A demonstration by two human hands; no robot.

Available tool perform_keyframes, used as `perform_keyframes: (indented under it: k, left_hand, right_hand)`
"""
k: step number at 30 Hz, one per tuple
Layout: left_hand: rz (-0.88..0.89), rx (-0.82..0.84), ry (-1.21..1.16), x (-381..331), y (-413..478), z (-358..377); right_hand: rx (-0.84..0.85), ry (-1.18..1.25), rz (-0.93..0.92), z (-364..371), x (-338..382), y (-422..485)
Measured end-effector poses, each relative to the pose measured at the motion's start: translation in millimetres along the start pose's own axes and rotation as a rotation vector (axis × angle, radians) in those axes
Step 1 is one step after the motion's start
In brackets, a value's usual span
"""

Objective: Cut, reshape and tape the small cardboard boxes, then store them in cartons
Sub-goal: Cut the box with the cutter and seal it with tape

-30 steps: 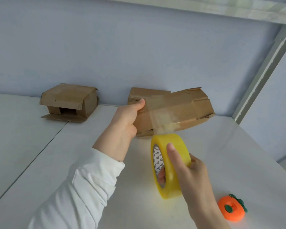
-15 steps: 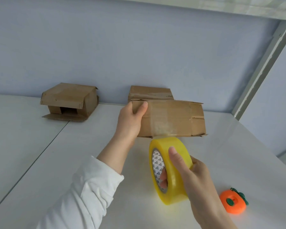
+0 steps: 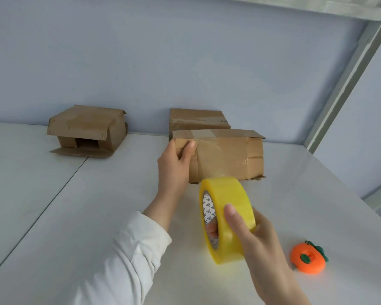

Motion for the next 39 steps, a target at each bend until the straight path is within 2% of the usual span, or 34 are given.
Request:
perform_keyframes:
  k: [5, 9, 13, 19, 22, 23, 26, 27, 29, 31, 33, 36, 39]
  left_hand:
    - [-0.03, 0.006, -0.02, 5.1, -1.5, 1.3]
    - [-0.09, 0.005, -0.009, 10.4, -5.9, 0.1]
    - [-0.219, -0.022, -0.011, 21.6, -14.7, 2.7]
    - [-0.522, -0.133, -0.018, 44.5, -38.5, -6.4]
    - [-0.663, -0.208, -0.148, 40.6, -86.1, -16.5]
    - [-0.67, -0.162, -0.203, 35.3, -99.9, -11.4]
    - [-0.683, 0.15, -0.273, 13.1, -124.6, 18.6]
    - [-0.69, 0.209, -0.242, 9.7, -126.0, 23.4]
    - [-0.704, 0.223, -0.197, 7.3, -124.7, 23.5]
    - [-0.699, 0.177, -0.195, 4.8, -123.7, 20.6]
    - [-0.715, 0.114, -0.211, 5.2, -125.0, 17.3]
    - [-0.734, 0.086, -0.25, 1.5, -128.3, 17.5]
    - [-0.71, 0.17, -0.378, -10.8, -126.8, 29.3]
  right_hand:
    - [0.147, -0.089, -0.043, 12.0, -4.1, 2.2]
    - [0.157, -0.073, -0.02, 10.8, -5.9, 1.2]
    - [0.056, 0.004, 0.029, 4.5, -13.1, 3.8]
    - [0.163, 0.041, 0.021, 4.9, -13.6, -1.0]
    - [0.226, 0.033, -0.005, 5.9, -10.0, -3.1]
    - [0.251, 0.029, -0.016, 7.1, -9.2, -3.2]
    - [0.302, -0.016, -0.025, 8.7, -5.6, -4.7]
    - [0.321, -0.056, -0.033, 7.1, -3.2, -5.2]
    - [0.301, -0.194, -0.049, -8.5, 3.7, -5.8]
    - [0.157, -0.347, -0.078, -53.3, 8.4, -1.3]
    - [0.042, -0.61, -0.101, -103.3, 12.9, 2.1]
    - [0.158, -0.989, 0.064, -149.0, -17.8, 3.5]
    - [0.287, -1.077, 0.185, -159.5, -43.3, -1.3]
Point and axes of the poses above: each hand's wrist, its own y-axis towards the middle knuckle, its own z-axis out of the palm, x = y × z, the point moved 10 cm from there along y, towards the middle knuckle, and after that the axes turned 2 degrees about x, right-handed, at the moved point
